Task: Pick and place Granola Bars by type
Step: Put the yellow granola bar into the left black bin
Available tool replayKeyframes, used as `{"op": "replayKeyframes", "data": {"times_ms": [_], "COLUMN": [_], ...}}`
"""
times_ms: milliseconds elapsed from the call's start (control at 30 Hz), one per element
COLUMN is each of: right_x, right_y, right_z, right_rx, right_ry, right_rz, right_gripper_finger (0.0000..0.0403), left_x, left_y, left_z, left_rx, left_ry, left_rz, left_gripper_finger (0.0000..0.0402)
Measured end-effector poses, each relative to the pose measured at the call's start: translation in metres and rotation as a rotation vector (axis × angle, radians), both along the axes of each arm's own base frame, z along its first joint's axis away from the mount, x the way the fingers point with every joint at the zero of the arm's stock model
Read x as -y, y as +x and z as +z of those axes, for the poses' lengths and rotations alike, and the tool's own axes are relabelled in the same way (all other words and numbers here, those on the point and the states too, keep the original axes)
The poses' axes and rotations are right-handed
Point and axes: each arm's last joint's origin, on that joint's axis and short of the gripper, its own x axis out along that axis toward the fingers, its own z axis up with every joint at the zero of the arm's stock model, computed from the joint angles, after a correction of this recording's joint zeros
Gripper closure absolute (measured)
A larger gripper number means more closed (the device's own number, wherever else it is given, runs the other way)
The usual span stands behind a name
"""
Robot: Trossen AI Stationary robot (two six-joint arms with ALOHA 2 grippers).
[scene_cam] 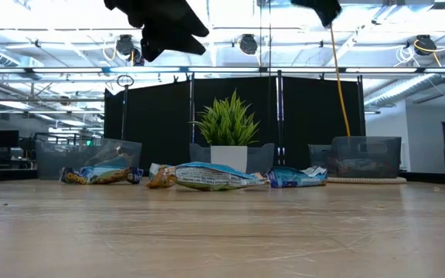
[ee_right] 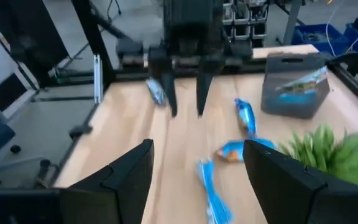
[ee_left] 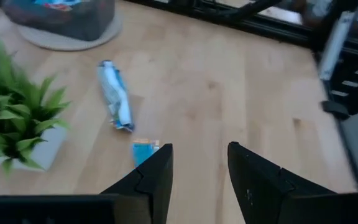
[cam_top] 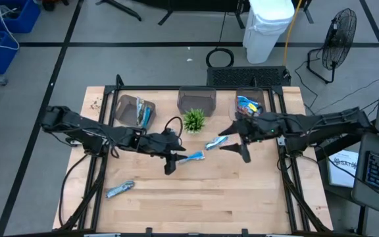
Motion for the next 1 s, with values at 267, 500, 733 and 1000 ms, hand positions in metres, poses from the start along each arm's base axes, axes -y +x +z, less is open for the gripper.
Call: {"op": "replayKeyframes", "data": {"times_ms": [267,500,733,1000], "right_x": [0.003,0.004,0.005,0.007], "right_y": [-0.031,-0.04,-0.046,-0.061], "right_z": [-0.072,-0.093,-0.116,-0.136], "right_rx": [-0.06,-0.017,-0.005,0.079], "right_ry": [0.059,0.016,0.002,0.055], "right_rz": [-0.022,-0.007,-0.001,-0.014], "right_gripper_finger": [0.0165,0.0165,0.0165,0.0165], "left_x": [-0.007,-0.006,-0.003,-0.002], "left_y": [0.006,0.017,0.03,0.038], "left_z": [-0.016,-0.04,-0.065,-0.092], "left_rx": [-0.073,-0.155,-0.199,-0.269], "left_ry": [0.062,0.087,0.093,0.104], "left_rz": [0.021,0.023,0.02,0.02], "left_gripper_finger": [0.0245,0.0245,0.0245,0.0245]}}
